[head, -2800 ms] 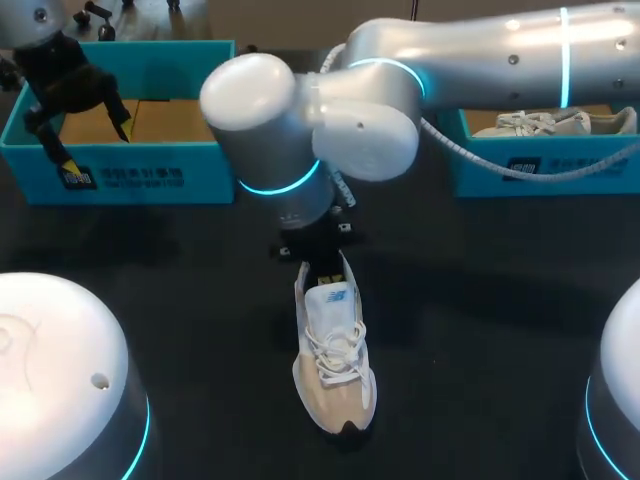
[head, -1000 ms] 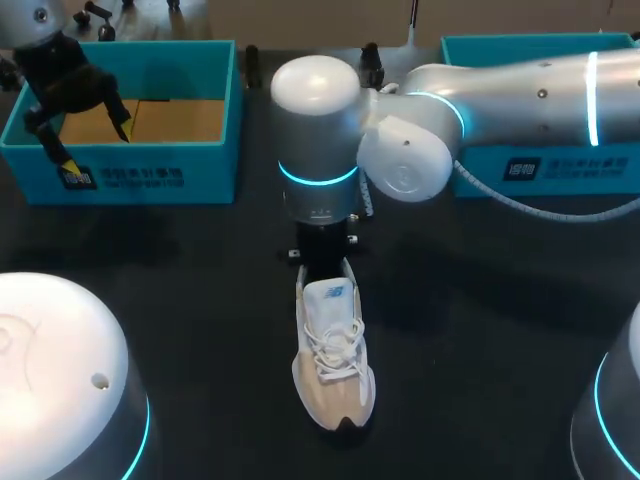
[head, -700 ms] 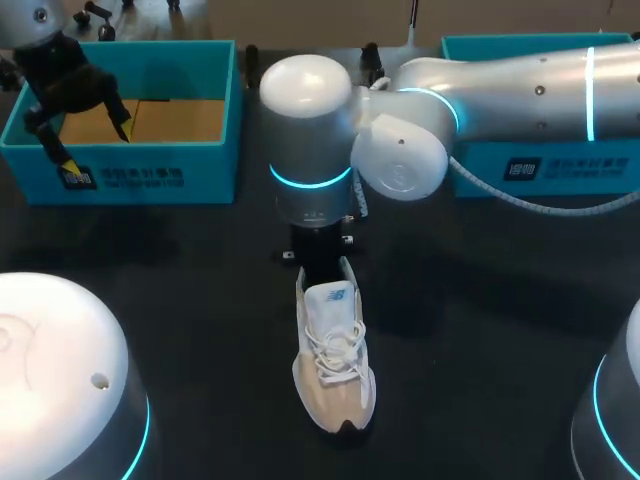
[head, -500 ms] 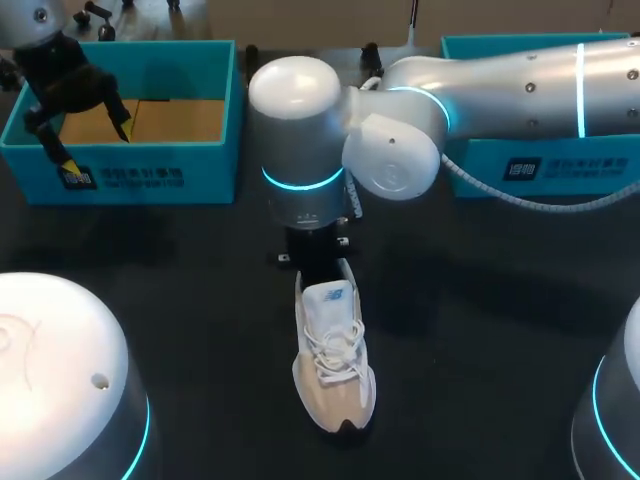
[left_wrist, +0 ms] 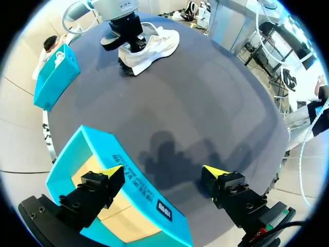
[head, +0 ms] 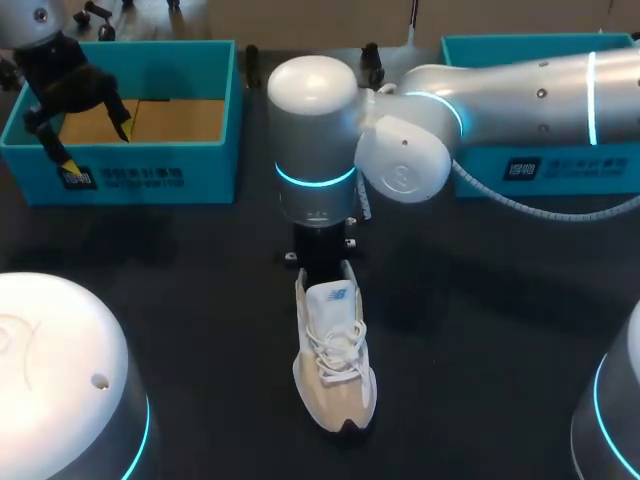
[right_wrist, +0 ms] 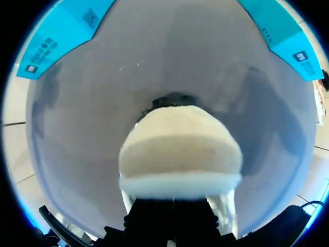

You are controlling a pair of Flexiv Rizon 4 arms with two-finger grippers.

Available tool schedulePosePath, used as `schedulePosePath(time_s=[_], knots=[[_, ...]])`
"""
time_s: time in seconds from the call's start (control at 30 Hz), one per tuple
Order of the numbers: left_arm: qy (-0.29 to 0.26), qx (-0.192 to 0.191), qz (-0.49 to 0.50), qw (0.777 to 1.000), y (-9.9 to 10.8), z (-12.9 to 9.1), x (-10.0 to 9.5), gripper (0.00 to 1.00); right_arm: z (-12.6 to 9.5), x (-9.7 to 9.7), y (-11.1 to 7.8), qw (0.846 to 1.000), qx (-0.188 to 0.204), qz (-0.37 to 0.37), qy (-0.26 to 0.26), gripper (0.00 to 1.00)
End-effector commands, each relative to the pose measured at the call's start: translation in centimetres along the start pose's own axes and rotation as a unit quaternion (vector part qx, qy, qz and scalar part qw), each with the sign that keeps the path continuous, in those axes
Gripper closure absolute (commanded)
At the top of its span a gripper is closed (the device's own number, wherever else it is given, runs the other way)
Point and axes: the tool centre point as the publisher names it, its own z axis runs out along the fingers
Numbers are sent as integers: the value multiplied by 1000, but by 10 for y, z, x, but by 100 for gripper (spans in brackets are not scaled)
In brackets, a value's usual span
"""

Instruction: Take the shoe out of the shoebox, open the shoe tongue, remove and reinsert the insole, then place the shoe into the shoebox

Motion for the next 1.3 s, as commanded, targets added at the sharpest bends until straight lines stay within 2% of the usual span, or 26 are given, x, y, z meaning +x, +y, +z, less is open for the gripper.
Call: schedulePosePath(time_s=[0.03, 0.37, 0.4, 0.47, 0.53, 0.87, 0.9, 1.0, 1.07, 1.1, 1.3], knots=[[1, -1, 0, 1000, 0, 0, 0, 0, -21, -4, -3, 1000, 2, -18, -1, 100], [1, -1, 0, 1000, 0, 0, 0, 0, -27, -15, -10, 998, 30, -52, 13, 98], [1, -1, 0, 1000, 0, 0, 0, 0, -27, -16, -11, 998, 33, -55, 18, 94], [1, -1, 0, 1000, 0, 0, 0, 0, -28, -18, -13, 998, 44, -52, 16, 78], [1, -1, 0, 1000, 0, 0, 0, 0, -28, -15, -16, 997, 45, -54, 18, 66], [1, -1, 0, 1000, 0, 0, 0, 0, -34, -3, -31, 997, 58, -41, -5, 53], [1, -1, 0, 1000, 0, 0, 0, 0, -34, -3, -33, 998, 58, -41, -5, 47], [1, -1, 0, 1000, 0, 0, 0, 0, -31, -3, -36, 997, 62, -37, -2, 23], [1, -1, 0, 1000, 0, 0, 0, 0, -31, -3, -37, 997, 63, -37, 0, 2], [1, -1, 0, 1000, 0, 0, 0, 0, -30, -2, -38, 997, 64, -34, 0, 0], [1, -1, 0, 1000, 0, 0, 0, 0, -28, -4, -41, 997, 66, -26, 4, 0]])
